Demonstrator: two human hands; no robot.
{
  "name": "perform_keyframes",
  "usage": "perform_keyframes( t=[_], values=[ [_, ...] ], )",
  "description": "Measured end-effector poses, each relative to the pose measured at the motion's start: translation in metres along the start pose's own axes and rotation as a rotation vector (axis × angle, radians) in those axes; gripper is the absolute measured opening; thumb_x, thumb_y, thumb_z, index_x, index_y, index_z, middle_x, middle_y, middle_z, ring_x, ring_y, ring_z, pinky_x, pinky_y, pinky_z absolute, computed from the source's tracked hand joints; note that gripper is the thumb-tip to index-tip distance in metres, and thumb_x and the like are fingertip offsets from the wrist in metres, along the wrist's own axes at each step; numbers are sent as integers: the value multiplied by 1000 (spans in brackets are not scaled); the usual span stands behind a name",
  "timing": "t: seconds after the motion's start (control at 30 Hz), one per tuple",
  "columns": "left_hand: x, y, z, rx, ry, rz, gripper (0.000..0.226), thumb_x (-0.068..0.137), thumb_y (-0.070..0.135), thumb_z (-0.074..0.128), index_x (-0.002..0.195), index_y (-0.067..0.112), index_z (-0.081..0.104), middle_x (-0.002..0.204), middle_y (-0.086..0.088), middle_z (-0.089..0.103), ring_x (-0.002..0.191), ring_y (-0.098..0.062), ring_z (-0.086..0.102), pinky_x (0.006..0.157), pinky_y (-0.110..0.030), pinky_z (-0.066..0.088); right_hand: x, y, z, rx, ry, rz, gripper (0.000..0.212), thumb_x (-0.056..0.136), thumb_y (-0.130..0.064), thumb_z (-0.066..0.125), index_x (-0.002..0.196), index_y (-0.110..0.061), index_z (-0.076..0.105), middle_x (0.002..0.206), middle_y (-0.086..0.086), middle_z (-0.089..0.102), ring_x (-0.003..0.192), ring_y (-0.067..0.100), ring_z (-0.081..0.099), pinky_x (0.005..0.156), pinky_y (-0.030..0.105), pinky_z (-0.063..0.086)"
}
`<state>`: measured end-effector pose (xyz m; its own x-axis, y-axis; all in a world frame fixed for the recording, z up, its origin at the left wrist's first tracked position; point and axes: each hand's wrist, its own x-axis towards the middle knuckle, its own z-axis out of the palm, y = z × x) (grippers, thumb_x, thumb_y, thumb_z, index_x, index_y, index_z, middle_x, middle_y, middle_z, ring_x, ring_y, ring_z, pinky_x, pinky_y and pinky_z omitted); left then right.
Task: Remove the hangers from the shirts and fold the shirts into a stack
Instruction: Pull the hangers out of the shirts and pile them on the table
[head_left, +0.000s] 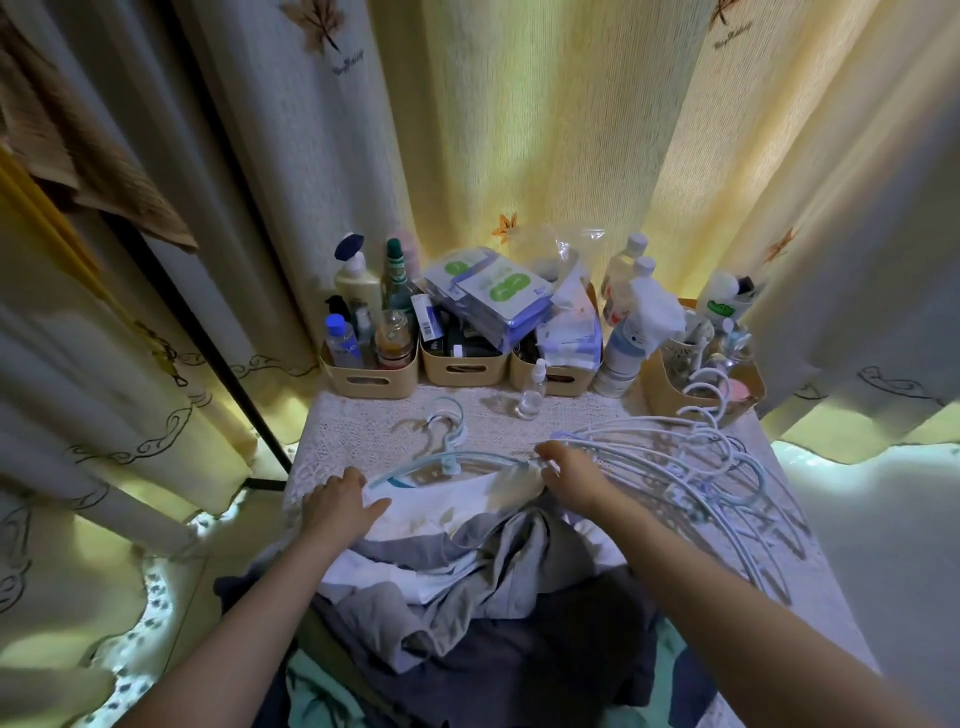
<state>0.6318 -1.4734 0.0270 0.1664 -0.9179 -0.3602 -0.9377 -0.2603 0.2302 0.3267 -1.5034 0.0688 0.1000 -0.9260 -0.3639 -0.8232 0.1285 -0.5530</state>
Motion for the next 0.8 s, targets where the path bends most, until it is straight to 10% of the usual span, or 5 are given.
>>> perform_keyframes(
  t=[0.27, 0.47, 0.8],
  values=[
    [-23, -2, -8, -420, 78, 247, 12, 93, 40, 54, 82, 38, 56, 75, 3, 63, 76, -18, 62, 67, -35, 44, 7, -3, 6, -3, 9, -166, 28, 95, -11, 53, 120, -9, 65, 118, 15, 64, 111, 29, 58, 90, 29, 41],
    [-30, 52, -21, -399, 155, 520, 17, 88, 33, 65, 97, 18, 65, 84, 10, 56, 79, -9, 55, 74, -32, 41, -4, -7, 7, -30, 40, -322, 22, 92, -14, 59, 110, -6, 69, 104, 15, 64, 98, 29, 58, 79, 24, 38],
    [-25, 31, -41, -491, 190, 344, 15, 86, 29, 68, 73, 31, 62, 72, 7, 64, 75, -14, 60, 69, -33, 45, -12, 19, -10, -100, -10, -18, 29, 88, -14, 56, 115, -12, 68, 105, 14, 69, 99, 29, 63, 82, 33, 47]
  ],
)
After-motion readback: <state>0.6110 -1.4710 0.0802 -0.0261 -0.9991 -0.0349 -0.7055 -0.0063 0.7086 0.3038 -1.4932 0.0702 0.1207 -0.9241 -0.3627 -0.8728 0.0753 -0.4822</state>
